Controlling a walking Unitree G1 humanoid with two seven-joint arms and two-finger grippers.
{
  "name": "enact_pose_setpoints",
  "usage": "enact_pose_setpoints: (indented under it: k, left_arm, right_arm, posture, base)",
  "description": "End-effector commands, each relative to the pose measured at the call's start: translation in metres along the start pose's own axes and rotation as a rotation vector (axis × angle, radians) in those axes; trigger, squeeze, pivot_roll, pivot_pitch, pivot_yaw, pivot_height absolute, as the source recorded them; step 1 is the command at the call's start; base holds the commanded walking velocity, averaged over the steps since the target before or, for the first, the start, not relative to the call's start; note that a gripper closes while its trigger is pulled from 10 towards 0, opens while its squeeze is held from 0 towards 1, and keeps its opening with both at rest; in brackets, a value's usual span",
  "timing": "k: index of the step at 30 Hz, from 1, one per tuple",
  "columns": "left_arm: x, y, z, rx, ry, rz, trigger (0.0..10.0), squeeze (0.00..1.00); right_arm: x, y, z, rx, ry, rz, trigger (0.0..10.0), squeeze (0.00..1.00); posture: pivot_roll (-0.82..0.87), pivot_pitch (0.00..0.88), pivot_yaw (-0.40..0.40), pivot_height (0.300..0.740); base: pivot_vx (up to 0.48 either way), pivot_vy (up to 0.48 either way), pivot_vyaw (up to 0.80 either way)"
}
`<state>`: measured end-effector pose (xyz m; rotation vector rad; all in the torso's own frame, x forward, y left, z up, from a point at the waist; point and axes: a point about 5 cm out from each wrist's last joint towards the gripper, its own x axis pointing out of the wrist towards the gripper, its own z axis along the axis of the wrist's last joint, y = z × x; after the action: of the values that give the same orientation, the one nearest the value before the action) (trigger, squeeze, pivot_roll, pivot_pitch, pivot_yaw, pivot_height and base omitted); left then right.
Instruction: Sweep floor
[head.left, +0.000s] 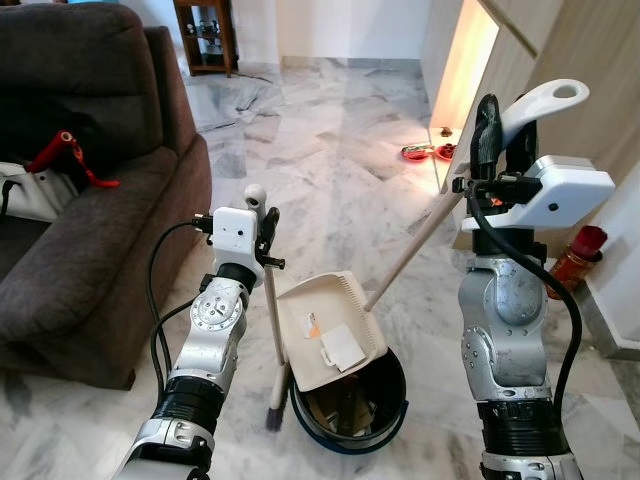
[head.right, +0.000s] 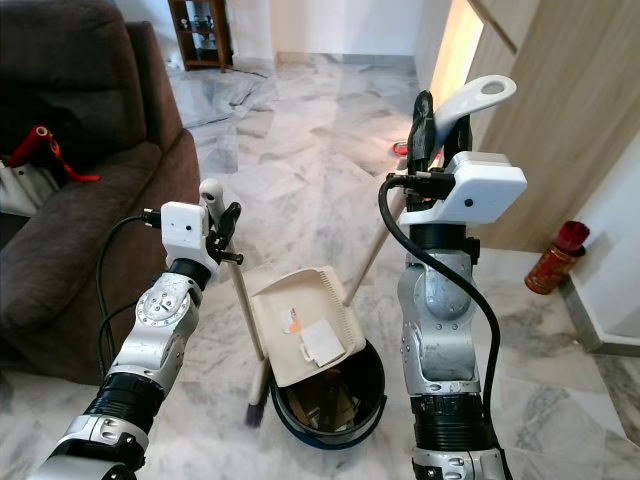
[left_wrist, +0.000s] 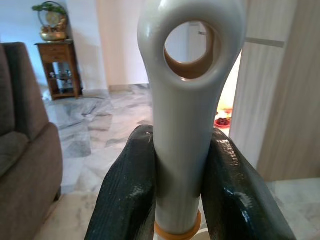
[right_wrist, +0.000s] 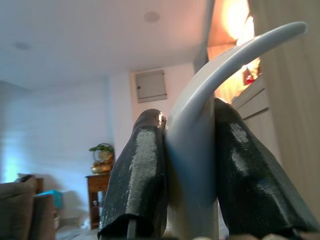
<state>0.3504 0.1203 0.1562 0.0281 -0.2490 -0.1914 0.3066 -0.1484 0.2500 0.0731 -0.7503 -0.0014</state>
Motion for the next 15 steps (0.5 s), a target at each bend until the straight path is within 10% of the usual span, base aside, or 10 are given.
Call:
enact_pose_setpoints:
  k: [1,15]
  left_arm:
    - [0.005,-0.001,0.011,0.013,-0.053,-0.013,10.0,0.00]
    - [0.006,-0.003,0.012,0.001,-0.056,-0.013,10.0,0.00]
  right_arm:
    - [0.006,0.001,0.020,0.001,-0.105,-0.005,10.0,0.00]
    - [0.004,0.036,0.044,-0.103,-0.240,0.162,10.0,0.00]
  posture:
    - [0.10,0.026,-0.004,0.740]
    - [0.10,0.042,-0.008,0.740]
  base:
    - [0.000,0.000,0.00]
    - [0.000,0.000,0.00]
